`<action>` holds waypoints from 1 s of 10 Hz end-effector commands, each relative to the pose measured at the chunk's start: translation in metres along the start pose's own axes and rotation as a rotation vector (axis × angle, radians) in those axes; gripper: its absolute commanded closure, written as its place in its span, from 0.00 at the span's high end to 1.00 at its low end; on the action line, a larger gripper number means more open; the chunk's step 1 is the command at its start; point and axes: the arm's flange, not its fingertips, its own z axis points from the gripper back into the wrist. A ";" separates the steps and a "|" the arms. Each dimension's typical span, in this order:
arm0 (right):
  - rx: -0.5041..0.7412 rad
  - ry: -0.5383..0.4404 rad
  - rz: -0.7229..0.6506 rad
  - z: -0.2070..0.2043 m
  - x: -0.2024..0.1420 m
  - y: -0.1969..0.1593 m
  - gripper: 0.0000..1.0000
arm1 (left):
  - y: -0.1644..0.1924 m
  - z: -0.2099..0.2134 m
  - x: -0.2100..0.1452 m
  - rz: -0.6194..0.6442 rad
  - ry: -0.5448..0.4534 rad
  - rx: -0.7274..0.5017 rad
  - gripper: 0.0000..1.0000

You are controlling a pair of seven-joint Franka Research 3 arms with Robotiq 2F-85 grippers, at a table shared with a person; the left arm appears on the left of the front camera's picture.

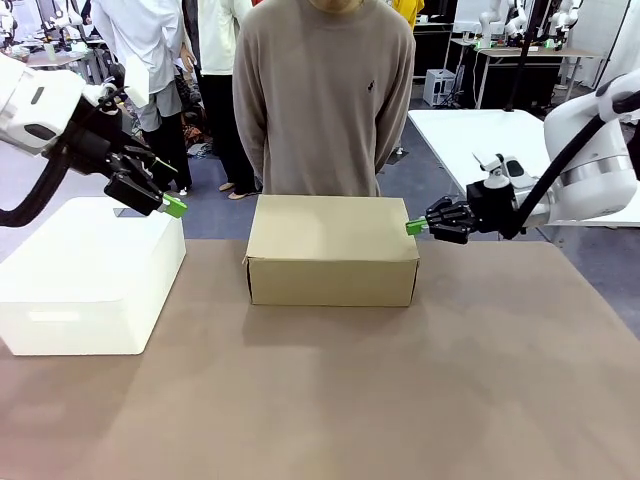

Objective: Pack the shoes into the box.
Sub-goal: Close the Shoes Box, then press down on the lid of the Shoes Box.

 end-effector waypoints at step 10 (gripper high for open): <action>0.003 0.016 -0.006 -0.010 0.002 -0.008 0.00 | 0.002 0.000 -0.002 -0.014 -0.019 -0.011 1.00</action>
